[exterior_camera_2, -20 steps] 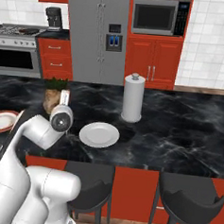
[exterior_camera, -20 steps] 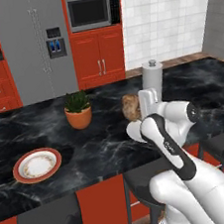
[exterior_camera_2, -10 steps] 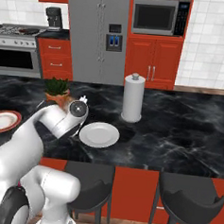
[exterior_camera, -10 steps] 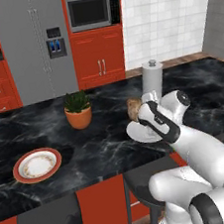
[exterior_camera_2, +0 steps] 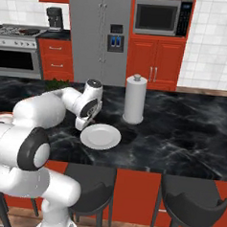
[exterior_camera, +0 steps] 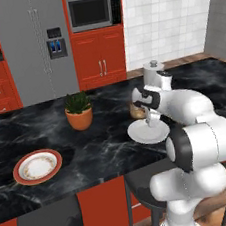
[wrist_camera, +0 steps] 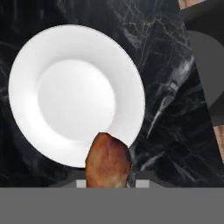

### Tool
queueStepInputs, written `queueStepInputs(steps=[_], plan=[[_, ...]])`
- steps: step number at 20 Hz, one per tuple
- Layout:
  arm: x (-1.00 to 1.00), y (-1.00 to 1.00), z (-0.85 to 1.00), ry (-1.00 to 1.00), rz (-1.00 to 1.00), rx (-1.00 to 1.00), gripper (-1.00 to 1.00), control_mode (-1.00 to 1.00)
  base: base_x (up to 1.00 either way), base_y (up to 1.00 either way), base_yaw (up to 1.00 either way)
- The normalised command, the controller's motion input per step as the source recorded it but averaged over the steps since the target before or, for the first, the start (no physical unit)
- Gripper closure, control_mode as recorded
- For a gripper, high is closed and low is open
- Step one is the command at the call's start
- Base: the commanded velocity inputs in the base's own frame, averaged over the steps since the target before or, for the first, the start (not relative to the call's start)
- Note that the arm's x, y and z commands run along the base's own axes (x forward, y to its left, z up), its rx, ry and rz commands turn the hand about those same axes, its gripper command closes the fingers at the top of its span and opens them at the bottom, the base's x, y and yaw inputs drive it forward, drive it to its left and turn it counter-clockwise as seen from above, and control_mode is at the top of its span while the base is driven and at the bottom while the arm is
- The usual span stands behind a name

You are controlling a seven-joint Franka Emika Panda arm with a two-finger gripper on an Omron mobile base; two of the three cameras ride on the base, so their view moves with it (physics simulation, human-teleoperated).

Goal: Take the chicken drumsticks from the pan and place one on each plate on the dining counter.

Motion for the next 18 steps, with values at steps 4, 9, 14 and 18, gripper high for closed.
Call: queueStepInputs(steps=[4,9,14,18], plan=[[0.48,-0.10,-0.86,0.57,-0.01,0.00,1.00,-1.00,0.00,0.00,0.00],[0.29,-0.29,-0.82,0.34,0.00,0.00,1.00,-1.00,0.00,0.00,0.00],[0.27,-0.43,-0.75,0.20,0.00,0.00,1.00,-1.00,0.00,0.00,0.00],[0.46,-0.13,-0.62,0.16,0.00,0.00,1.00,-1.00,0.00,0.00,0.00]])
